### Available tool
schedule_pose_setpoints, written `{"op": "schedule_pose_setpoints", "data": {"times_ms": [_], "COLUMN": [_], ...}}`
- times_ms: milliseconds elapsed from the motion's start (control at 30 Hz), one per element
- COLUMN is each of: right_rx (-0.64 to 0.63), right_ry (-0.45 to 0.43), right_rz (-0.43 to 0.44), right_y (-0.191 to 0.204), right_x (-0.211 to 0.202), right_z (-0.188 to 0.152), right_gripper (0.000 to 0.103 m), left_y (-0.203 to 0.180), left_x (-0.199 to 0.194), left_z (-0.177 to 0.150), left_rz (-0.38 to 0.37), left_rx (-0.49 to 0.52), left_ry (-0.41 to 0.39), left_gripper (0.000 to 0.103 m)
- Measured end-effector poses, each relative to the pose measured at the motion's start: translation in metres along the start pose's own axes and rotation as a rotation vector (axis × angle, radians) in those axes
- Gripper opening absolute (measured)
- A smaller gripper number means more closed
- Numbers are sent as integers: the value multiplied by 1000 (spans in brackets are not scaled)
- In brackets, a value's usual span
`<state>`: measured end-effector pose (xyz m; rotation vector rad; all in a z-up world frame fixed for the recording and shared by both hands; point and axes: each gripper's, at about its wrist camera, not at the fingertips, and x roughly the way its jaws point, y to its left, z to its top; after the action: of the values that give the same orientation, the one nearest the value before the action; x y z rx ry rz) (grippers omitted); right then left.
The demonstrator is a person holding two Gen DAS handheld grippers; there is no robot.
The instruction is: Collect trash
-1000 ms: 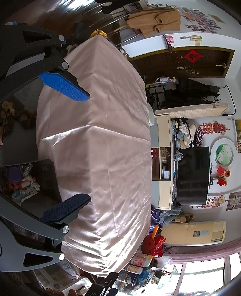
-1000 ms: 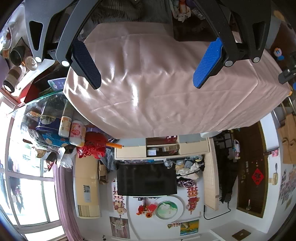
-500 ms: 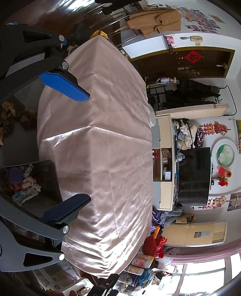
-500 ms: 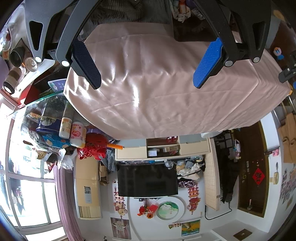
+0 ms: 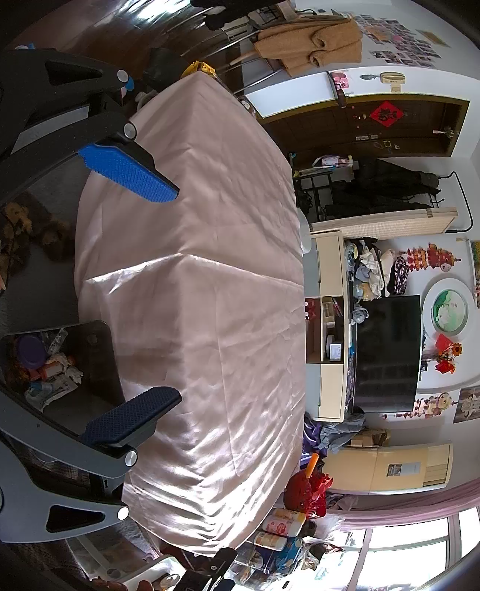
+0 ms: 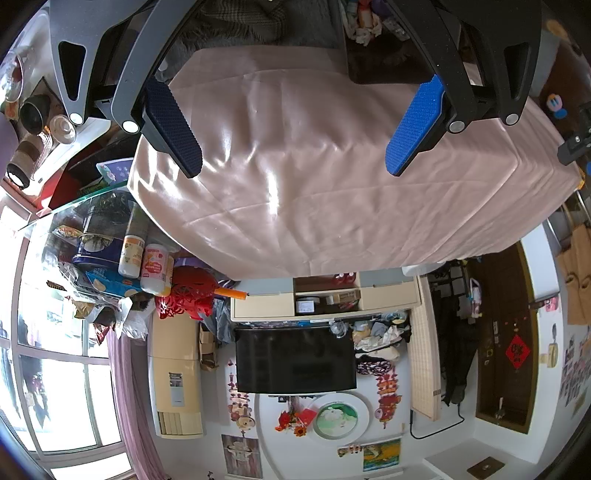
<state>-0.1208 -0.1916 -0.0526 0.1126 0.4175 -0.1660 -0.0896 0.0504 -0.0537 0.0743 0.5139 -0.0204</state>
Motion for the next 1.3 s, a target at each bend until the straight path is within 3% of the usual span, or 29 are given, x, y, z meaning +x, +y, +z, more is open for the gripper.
{"op": "schedule_pose_setpoints", "data": {"times_ms": [867, 1300], "right_rx": [7, 18], "right_ry": [9, 30], "right_rz": [-4, -15], "right_y": [0, -2], "right_x": [1, 4], "right_z": [-3, 0], "right_gripper": [100, 100], "left_y": [-1, -11], "left_x": [1, -7], "left_z": [-2, 0], "left_rz": [6, 23], "left_rx": [4, 29], "left_ry": [13, -21], "left_gripper": [95, 95]}}
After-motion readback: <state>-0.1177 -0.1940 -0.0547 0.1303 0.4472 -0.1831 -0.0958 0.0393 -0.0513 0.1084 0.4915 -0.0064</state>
